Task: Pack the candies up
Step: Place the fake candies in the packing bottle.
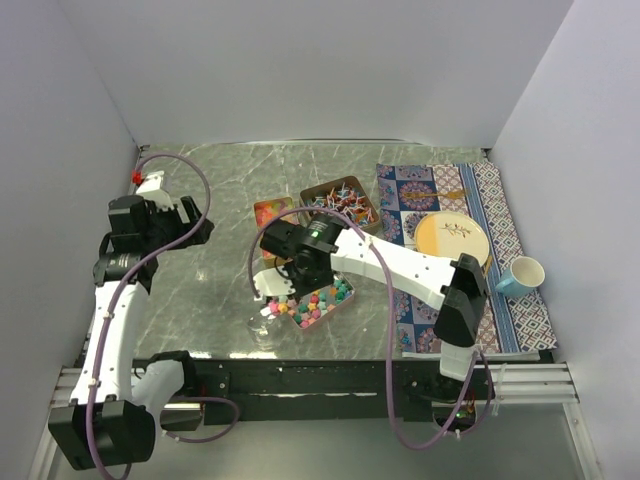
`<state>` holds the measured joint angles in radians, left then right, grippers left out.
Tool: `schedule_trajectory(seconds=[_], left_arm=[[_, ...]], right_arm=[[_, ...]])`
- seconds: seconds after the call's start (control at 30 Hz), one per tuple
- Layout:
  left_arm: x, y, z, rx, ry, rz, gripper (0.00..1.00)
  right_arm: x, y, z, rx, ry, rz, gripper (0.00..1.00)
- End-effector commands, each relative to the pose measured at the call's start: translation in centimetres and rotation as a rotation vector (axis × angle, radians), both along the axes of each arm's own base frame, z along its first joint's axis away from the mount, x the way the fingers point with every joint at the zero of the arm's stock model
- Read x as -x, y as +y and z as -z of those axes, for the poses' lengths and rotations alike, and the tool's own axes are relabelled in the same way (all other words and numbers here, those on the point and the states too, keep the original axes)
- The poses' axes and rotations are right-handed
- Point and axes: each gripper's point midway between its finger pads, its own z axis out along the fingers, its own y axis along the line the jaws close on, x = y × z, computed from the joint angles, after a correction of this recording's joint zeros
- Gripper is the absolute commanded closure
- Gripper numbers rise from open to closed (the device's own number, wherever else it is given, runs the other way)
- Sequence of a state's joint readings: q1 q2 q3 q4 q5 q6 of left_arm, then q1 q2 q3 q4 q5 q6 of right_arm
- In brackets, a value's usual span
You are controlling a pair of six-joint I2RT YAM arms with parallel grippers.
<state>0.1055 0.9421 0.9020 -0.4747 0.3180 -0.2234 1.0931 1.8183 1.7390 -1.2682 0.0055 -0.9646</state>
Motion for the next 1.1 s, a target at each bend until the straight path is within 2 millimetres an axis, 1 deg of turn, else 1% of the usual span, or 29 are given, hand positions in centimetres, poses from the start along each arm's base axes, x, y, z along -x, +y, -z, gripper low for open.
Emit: schedule_trajectory(seconds=[0.0, 0.17, 0.3, 0.4, 0.67, 0.8, 1.07], left_arm=[[-0.1, 0.2, -1.2, 0.018, -0.062, -0.021, 0.17], [0.3, 0.2, -1.1, 0.019, -0.073, -0.027, 0.17], [0.6, 0.4, -1.2, 0.016, -0.083, -0.036, 0.17], [0.6, 0.4, -1.3, 0.016, -0.089, -0.04, 0.17], [0.5, 0.5, -1.6, 0.026, -0.101, -0.046, 0.16], [0.4, 0.7, -1.8, 0.034, -0.106, -0.052, 0.16], [0.0, 0.6, -1.3, 0.05, -0.097, -0.051, 0.16]], right_arm=[[-0.6, 0.0, -2.3, 0.032, -0.081, 0.022, 1.0], [-0.5, 0.2, -2.7, 0.061, -0.119, 0.005, 1.0], [-0.5, -0.2, -3.3, 0.105, -0.15, -0.011, 1.0], [-0.5, -0.5, -3.4, 0.132, -0.164, -0.035, 1.0], [-1.0, -1.1, -3.3, 0.184, -0.211, -0.044, 1.0], [-1.2, -1.5, -3.7, 0.195, -0.233, -0.055, 1.0], [-1.8, -1.9, -4.4, 0.191, -0.256, -0.046, 1.0]])
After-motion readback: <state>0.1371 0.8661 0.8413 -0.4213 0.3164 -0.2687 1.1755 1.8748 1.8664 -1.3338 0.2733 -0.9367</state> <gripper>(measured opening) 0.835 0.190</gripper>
